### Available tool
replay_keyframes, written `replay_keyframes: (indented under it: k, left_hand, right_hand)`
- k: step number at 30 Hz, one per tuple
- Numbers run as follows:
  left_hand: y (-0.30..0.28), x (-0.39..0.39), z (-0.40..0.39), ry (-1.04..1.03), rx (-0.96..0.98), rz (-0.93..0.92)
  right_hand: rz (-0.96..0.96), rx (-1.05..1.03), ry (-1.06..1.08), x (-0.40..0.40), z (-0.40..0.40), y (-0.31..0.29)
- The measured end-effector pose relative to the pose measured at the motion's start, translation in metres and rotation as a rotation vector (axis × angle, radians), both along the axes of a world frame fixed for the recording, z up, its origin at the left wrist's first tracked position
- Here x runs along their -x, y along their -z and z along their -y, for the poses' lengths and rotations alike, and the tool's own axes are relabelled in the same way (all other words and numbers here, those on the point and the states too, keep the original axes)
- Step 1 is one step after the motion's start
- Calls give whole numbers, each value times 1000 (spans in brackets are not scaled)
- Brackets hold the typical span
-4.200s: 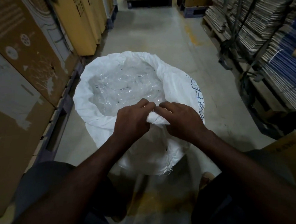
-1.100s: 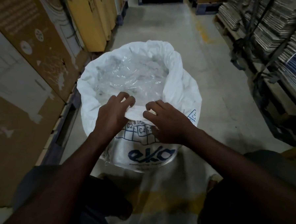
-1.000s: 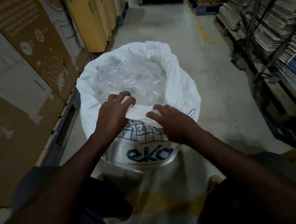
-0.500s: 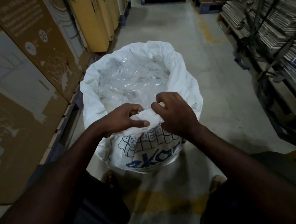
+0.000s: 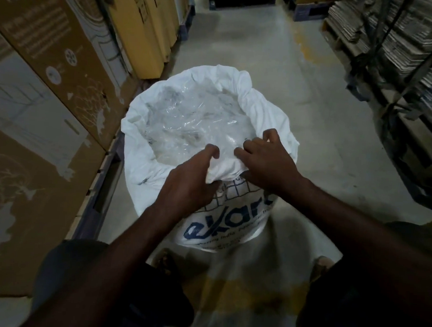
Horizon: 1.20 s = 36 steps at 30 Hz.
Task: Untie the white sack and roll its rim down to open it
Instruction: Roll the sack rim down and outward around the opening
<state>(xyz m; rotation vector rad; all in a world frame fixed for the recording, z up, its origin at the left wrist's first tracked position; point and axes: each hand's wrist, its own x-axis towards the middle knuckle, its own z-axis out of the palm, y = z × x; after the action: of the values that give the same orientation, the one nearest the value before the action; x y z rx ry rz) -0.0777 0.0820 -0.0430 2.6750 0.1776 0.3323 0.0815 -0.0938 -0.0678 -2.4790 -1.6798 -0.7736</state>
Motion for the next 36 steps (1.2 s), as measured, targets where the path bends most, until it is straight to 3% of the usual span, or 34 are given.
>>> replay_keyframes:
  k: [3,5,10,14,17,19,22,26,30,32,34,36]
  left_hand:
    - [-11,4,-5,129,374,-271]
    - [-11,2,-10,159,428,-383]
    - [20,-13,-13,-11,262,-232]
    - [37,-15,-6,25,-23,-49]
    - [40,-16,-2,-13,-162,-19]
    - [45,-20,7,-39,-187,-39]
    - [54,-22,20,-44,-52,-68]
    - [57,-22,29,-17,-2,-294]
    - [41,-28,19,-10,271,-199]
    - [33,-28,13,-10,390,-208]
    - [29,-29,10,-36,539,-333]
    - [34,-32,11,-42,468,-369]
  right_hand:
    - [-22,-91,-123,11,-8,11]
    - [-75,-157,-118,20,-13,13]
    - [-134,-141,-117,30,-22,13]
    - [-418,37,-8,22,-14,6]
    - [-458,270,89,8,11,0]
    - [-463,275,162,-6,23,-2]
    - [-341,161,275,-22,29,-4]
    - [-442,23,353,-11,26,-3]
    - [-533,-181,392,4,11,5]
    - [-594,-178,343,9,7,10]
    - [-634,-125,259,13,6,17]
    - [-632,-78,171,17,5,22]
